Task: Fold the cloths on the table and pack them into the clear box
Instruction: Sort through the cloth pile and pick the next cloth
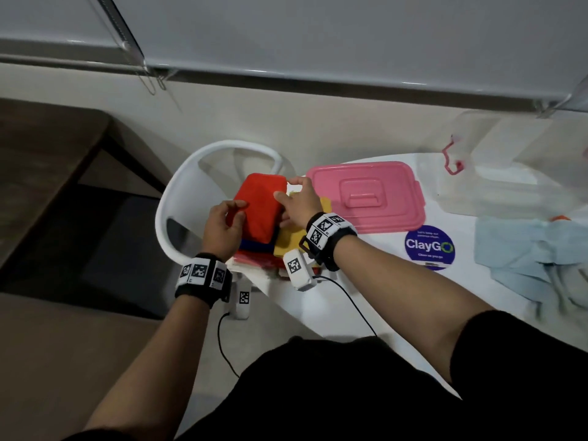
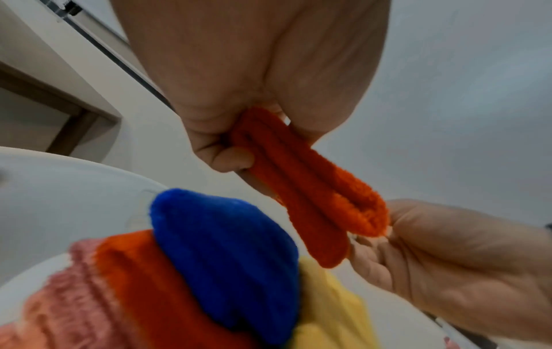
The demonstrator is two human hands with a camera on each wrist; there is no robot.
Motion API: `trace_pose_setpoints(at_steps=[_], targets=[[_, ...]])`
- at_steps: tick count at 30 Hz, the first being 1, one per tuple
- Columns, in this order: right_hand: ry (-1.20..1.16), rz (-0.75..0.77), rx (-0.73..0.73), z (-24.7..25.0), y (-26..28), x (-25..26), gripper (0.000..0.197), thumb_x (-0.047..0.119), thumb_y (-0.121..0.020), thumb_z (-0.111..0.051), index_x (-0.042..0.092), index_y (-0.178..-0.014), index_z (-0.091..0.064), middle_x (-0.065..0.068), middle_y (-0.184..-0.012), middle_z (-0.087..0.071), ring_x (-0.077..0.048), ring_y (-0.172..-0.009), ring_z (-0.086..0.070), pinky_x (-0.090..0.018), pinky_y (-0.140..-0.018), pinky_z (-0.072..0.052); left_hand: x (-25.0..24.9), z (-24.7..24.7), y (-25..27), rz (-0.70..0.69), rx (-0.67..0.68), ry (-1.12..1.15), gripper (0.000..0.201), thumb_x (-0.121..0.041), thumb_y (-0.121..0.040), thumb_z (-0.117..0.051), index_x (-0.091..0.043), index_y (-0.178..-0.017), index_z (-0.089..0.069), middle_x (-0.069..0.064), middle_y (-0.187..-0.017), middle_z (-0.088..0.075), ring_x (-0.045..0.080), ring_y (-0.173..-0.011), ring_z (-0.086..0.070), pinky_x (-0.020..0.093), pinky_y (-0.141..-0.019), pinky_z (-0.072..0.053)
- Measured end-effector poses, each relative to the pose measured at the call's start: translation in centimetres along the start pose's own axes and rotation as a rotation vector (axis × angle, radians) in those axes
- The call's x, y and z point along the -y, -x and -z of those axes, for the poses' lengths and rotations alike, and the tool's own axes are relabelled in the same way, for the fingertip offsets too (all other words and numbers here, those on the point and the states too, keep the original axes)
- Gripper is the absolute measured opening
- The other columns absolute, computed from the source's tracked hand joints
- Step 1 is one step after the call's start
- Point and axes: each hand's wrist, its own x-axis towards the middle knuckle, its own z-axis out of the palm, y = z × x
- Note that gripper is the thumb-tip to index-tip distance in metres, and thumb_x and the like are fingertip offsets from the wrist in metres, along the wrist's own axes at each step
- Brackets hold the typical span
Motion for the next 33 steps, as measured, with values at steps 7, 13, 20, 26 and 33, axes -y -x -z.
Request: trace_pose_setpoints(at_steps=[7,13,20,26,33], targets=[[0.152,0.195,-0.209,0.1,-0.6,-1.8,0.044,0.031,-0.084,-0.075,0.022,-0.117,-0.047,0.0,-0.069,-0.062,-0.018,-0.059,-0.062,-0.027,-0.055,-0.05,1.5,-0.7,0.2,-0.105,0.009,-0.375,0.037,-0.037,-0.086,-0.048,-0.018,-0.113,-0.066,0.013,-0.117,-0.058,0.037,-0.106,-0.055,0.046,-0.095,-0.045],[0.673,0.6,-0.352,2.1,0.4,-5.5,0.022,0.029,-0.083,-0.064,0.024,-0.104,-0.065,-0.001,-0.106,-0.059,-0.023,-0.102,-0.055,-0.044,-0.087,-0.048,-2.2,-1.6,-1.9,-0.453,-0.035,-0.534,0.04,-0.037,-0.094,-0.041,-0.023,-0.125,-0.062,0.009,-0.143,-0.05,0.034,-0.132,-0.043,0.046,-0.103,-0.035],[1.163,0.442,0.059,1.4,0.9,-9.2,0.064,0.052,-0.102,-0.032,0.025,-0.157,-0.014,-0.006,-0.166,0.0,-0.028,-0.152,0.006,-0.046,-0.123,-0.001,1.5,-4.8,-4.0,-0.291,0.36,-0.747,0.064,-0.05,-0.096,-0.01,-0.027,-0.155,-0.023,0.004,-0.164,-0.012,0.025,-0.151,-0.006,0.048,-0.12,-0.006],[1.232,0.419,0.106,1.7,0.3,-9.9,0.068,0.058,-0.102,-0.021,0.026,-0.158,0.0,-0.005,-0.165,0.009,-0.026,-0.151,0.013,-0.046,-0.123,0.003,1.0,-5.1,-3.4,-0.285,0.343,-0.749,0.063,-0.047,-0.097,-0.012,-0.025,-0.155,-0.024,0.005,-0.163,-0.014,0.025,-0.151,-0.006,0.048,-0.121,-0.006],[0.914,0.517,0.074,2.5,0.7,-9.0,0.064,0.048,-0.101,-0.041,0.025,-0.157,-0.02,-0.005,-0.165,-0.008,-0.023,-0.152,-0.001,-0.044,-0.123,-0.006,-1.1,-3.7,-3.5,-0.294,0.297,-0.677,0.061,-0.048,-0.098,-0.02,-0.025,-0.153,-0.029,0.006,-0.161,-0.021,0.025,-0.15,-0.012,0.049,-0.119,-0.008]])
